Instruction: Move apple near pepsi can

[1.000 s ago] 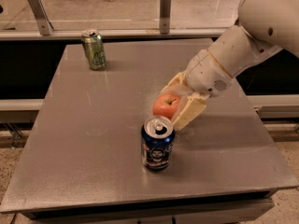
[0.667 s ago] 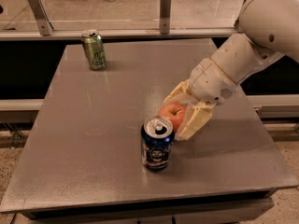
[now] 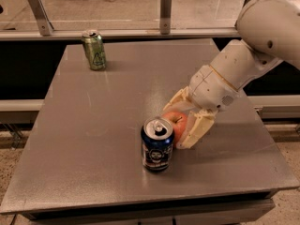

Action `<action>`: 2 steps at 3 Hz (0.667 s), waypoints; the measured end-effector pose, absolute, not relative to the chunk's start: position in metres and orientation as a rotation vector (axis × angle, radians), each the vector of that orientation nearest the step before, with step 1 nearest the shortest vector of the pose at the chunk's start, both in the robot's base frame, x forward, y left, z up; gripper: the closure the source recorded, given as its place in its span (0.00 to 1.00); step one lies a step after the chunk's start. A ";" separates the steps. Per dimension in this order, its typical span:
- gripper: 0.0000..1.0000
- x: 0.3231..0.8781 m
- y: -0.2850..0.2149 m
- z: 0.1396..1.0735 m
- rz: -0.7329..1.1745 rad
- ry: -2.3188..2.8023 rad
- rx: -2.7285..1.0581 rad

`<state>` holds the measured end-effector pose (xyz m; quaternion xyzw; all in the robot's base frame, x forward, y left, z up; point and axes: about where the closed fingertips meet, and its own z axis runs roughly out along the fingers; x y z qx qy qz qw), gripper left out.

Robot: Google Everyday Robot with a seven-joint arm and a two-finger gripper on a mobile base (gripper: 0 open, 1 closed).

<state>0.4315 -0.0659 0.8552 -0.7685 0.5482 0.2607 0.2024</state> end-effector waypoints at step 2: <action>0.00 0.433 -0.064 0.851 0.731 1.510 -2.156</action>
Offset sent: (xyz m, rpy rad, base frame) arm 0.0021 -0.0015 -0.0048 0.0041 -0.0009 0.0210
